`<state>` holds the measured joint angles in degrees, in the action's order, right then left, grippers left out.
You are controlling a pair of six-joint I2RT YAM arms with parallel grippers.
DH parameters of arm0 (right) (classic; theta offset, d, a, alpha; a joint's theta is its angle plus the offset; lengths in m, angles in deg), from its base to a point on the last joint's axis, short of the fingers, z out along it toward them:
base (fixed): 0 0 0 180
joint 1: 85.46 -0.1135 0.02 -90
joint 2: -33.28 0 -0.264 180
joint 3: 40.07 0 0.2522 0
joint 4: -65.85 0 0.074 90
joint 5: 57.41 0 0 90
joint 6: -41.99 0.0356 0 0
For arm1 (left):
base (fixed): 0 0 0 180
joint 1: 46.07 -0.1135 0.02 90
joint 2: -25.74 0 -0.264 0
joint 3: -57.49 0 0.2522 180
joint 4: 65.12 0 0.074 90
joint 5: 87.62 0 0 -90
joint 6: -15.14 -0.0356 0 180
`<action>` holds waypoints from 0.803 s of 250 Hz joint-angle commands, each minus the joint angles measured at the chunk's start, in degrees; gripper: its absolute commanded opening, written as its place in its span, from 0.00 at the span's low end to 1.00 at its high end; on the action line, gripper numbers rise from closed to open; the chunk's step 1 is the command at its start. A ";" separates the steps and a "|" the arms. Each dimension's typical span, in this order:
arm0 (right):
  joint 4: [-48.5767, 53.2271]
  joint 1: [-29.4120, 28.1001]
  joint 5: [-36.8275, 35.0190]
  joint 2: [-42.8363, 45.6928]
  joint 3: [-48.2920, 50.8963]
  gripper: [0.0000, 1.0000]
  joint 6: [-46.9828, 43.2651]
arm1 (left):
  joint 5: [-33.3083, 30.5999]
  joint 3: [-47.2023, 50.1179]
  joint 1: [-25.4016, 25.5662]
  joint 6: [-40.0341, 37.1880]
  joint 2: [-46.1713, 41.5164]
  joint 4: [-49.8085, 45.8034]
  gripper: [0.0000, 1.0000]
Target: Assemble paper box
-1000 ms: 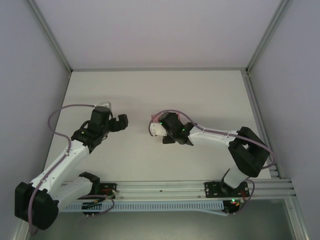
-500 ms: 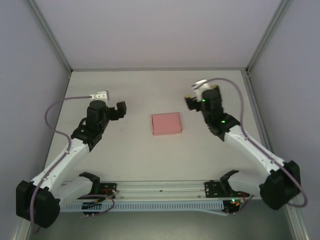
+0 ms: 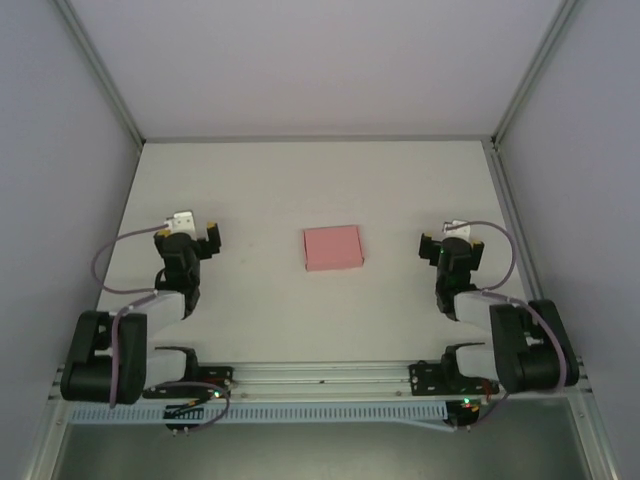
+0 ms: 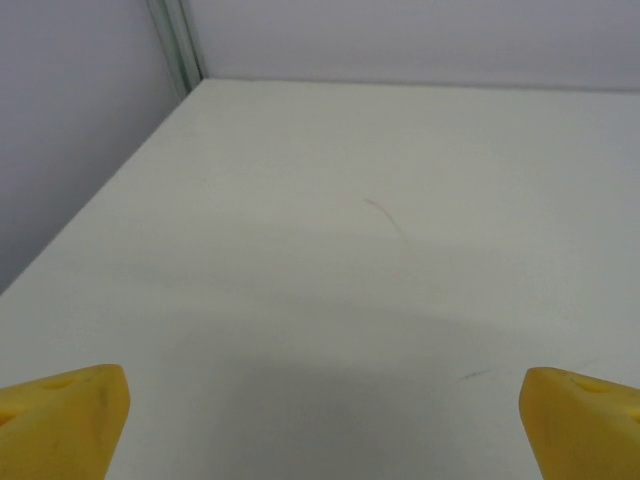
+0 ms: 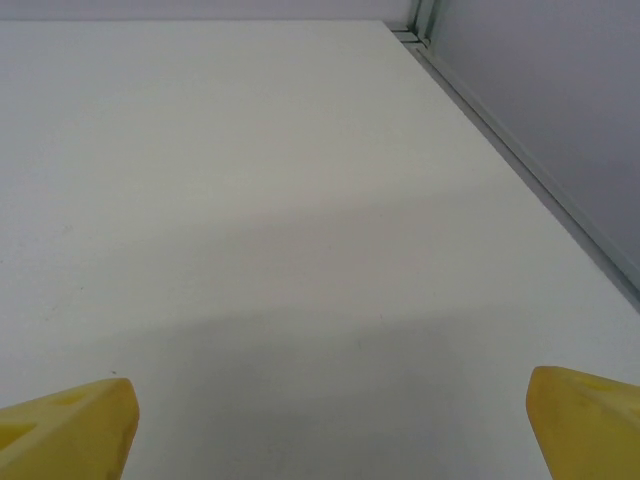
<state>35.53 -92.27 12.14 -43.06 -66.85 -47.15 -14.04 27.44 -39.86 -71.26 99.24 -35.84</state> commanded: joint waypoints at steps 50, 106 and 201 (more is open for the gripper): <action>-12.61 5.85 14.46 -13.22 -6.99 1.00 1.80 | 28.62 -19.02 -9.15 -5.39 18.41 -9.20 1.00; -14.46 6.04 14.59 -13.14 -6.06 1.00 1.69 | 40.12 -27.90 -15.26 -3.30 26.98 -17.08 1.00; -14.21 6.02 14.66 -13.07 -6.03 1.00 1.42 | 2.97 -7.62 -1.83 -7.02 14.23 8.91 1.00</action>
<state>22.81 -86.50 26.24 -56.57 -72.75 -46.01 4.08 15.22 -46.46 -74.41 115.98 -38.63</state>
